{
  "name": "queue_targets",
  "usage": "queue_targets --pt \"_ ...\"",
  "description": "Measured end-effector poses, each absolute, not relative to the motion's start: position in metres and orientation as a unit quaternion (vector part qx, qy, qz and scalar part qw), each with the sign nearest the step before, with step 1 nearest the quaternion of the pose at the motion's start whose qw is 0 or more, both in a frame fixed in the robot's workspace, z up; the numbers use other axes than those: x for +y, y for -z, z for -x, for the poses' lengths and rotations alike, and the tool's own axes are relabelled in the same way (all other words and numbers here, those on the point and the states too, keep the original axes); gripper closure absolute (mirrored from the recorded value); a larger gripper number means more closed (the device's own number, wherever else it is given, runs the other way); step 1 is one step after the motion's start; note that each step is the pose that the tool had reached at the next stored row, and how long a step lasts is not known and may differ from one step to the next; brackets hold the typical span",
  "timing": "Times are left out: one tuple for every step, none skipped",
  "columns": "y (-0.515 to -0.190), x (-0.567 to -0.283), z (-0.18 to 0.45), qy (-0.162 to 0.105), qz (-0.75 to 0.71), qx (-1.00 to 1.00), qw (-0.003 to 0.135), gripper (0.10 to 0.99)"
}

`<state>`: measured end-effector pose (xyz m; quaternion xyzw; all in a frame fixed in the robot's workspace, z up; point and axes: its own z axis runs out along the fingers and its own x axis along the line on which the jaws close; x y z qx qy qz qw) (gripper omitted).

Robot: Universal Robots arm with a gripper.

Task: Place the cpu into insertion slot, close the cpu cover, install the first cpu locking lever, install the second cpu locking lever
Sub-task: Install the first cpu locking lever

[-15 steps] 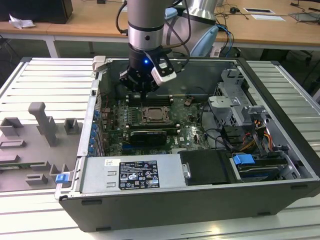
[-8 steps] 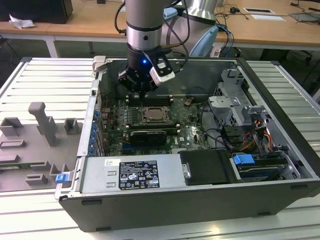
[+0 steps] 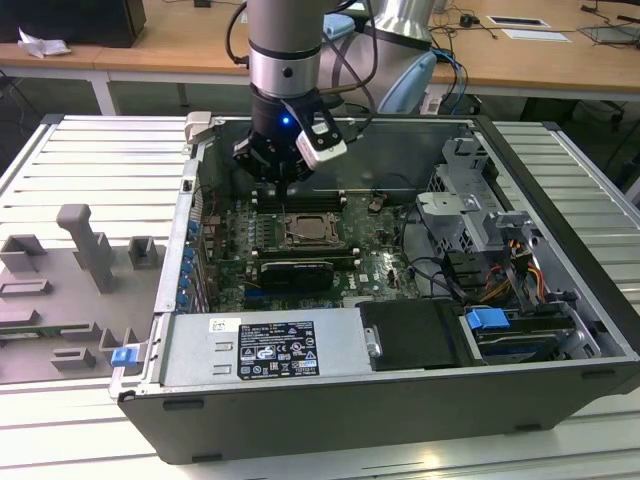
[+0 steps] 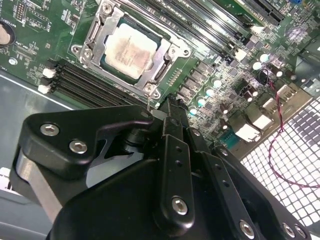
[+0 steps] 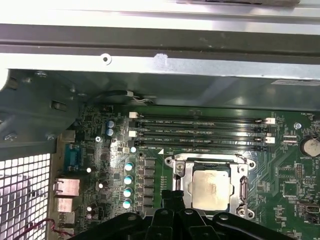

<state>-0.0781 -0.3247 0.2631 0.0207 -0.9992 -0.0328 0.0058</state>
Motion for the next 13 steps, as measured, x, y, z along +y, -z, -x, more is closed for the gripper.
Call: queue_targets --pt "-0.263 -0.325 0.079 0.033 -0.021 -0.999 0.006 0.980" --pt "-0.263 -0.325 0.081 0.033 -0.021 -0.999 0.006 0.980" --pt "-0.264 -0.325 0.082 0.033 -0.021 -0.999 0.005 0.980" --pt "-0.264 -0.324 0.083 0.033 -0.021 -0.999 0.005 0.980" --pt "-0.264 -0.323 0.084 0.033 -0.021 -0.999 0.005 0.980" --pt "-0.264 -0.322 0.085 0.033 -0.021 -0.999 0.004 0.980" --pt "-0.264 -0.320 0.087 0.033 -0.021 -0.999 0.004 0.980" --pt "-0.264 -0.318 0.088 0.033 -0.021 -0.999 0.003 0.980" --pt "-0.264 -0.314 0.089 0.033 -0.021 -0.999 0.003 0.980" --pt "-0.264 -0.310 0.089 0.033 -0.021 -0.999 0.003 0.980" --pt "-0.264 -0.307 0.089 0.033 -0.021 -0.999 0.003 0.980" --pt "-0.264 -0.305 0.090 0.033 -0.021 -0.999 0.003 0.980" --pt "-0.264 -0.304 0.090 0.033 -0.021 -0.999 0.003 0.980"
